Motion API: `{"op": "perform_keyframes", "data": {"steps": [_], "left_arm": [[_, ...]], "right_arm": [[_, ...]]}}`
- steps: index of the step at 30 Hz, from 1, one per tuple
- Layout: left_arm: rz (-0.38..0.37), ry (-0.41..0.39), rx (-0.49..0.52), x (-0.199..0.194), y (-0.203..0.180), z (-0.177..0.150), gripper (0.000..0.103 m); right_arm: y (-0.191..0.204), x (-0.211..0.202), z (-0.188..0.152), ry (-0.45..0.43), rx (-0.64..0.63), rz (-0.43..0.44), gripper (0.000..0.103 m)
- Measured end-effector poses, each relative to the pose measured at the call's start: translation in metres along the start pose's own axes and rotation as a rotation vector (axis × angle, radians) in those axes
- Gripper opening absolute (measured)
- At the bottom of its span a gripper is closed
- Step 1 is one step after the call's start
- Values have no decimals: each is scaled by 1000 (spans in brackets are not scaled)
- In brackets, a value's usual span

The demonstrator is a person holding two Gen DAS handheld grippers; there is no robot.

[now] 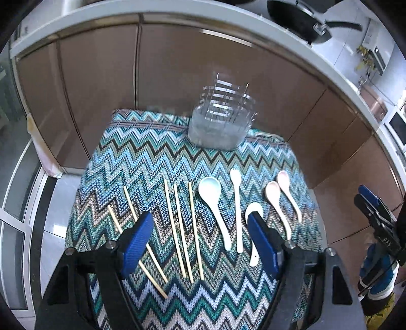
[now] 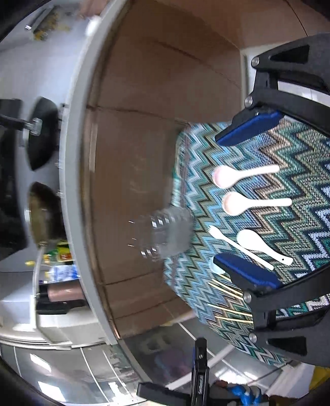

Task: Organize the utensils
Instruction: 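Lower the left tool toward a chopstick while the right tool lowers toward a white spoon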

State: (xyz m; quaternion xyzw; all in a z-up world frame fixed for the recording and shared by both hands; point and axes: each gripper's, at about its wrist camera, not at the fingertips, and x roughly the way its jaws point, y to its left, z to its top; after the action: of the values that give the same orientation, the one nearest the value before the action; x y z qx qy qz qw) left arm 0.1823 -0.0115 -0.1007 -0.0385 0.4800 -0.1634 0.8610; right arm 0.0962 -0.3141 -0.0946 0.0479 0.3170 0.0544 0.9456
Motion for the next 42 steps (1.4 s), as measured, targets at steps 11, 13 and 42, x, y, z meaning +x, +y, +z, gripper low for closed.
{"op": "perform_keyframes", "data": {"steps": [11,13,42], "left_arm": [[-8,179,-20,74,18,17,47],[-7,201,-32,82,22,19,46],[66,409,-50,180,34,38,20]], "right_arm": [[-12,120,-17,323,23,216,50],[-12,131,-23,360,38,261,47],[25,199,-45,534,-3,382,38]]}}
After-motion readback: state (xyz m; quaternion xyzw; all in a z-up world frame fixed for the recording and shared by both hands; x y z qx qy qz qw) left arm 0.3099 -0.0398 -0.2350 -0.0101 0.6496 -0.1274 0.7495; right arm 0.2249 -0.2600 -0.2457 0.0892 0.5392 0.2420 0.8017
